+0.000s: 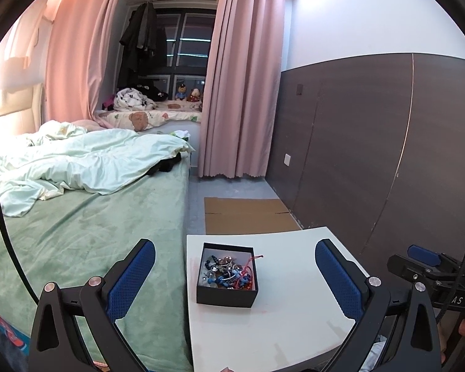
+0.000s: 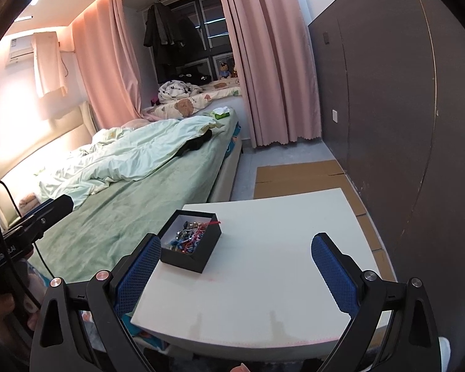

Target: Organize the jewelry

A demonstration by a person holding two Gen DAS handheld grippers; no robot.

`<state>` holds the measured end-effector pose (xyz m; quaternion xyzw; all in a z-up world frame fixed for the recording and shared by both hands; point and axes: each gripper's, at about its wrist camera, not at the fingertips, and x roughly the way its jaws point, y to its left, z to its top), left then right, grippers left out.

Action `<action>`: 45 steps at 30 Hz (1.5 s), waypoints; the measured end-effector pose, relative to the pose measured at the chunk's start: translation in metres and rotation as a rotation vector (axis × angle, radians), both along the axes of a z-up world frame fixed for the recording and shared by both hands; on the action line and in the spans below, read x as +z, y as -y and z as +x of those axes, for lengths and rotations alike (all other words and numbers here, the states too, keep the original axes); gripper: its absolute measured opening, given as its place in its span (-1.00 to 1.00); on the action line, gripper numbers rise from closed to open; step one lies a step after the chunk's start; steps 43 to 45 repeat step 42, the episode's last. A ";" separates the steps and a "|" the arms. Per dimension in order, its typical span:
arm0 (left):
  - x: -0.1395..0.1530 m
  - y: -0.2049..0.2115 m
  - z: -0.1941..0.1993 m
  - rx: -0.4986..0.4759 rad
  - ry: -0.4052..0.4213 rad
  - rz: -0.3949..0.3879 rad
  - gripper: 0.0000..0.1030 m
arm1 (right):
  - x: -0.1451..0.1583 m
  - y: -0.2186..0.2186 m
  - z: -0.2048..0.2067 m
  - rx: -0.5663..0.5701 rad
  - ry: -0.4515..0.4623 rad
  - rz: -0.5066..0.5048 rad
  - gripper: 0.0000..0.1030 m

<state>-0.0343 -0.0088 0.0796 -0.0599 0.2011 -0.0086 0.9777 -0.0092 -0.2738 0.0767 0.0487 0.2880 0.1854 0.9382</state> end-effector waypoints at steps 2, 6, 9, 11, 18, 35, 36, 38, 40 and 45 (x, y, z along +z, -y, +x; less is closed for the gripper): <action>0.000 0.000 0.000 0.006 0.008 0.005 1.00 | 0.001 0.001 0.000 -0.002 0.001 0.003 0.91; -0.001 0.000 -0.001 0.002 0.016 -0.009 1.00 | 0.001 0.002 0.000 -0.004 0.002 0.004 0.91; -0.001 0.000 -0.001 0.007 0.015 -0.014 1.00 | 0.001 0.003 0.002 -0.007 0.004 0.000 0.91; -0.003 0.000 0.000 0.009 0.011 -0.012 1.00 | 0.000 0.001 0.005 -0.010 0.003 -0.008 0.91; -0.007 -0.002 0.003 0.003 -0.011 -0.021 1.00 | -0.002 0.003 0.009 -0.010 0.000 -0.001 0.91; -0.013 -0.002 0.005 0.000 -0.019 0.012 1.00 | -0.010 -0.005 0.012 -0.018 -0.016 -0.034 0.91; -0.014 -0.003 0.005 0.001 -0.021 0.008 1.00 | -0.010 -0.005 0.013 -0.018 -0.020 -0.032 0.91; -0.015 -0.003 0.007 0.000 -0.024 0.005 1.00 | -0.010 -0.005 0.012 -0.018 -0.019 -0.030 0.91; -0.015 -0.003 0.007 0.002 -0.026 0.008 1.00 | -0.010 -0.005 0.011 -0.018 -0.019 -0.033 0.91; -0.016 -0.003 0.007 0.000 -0.027 0.006 1.00 | -0.011 -0.005 0.012 -0.020 -0.022 -0.034 0.90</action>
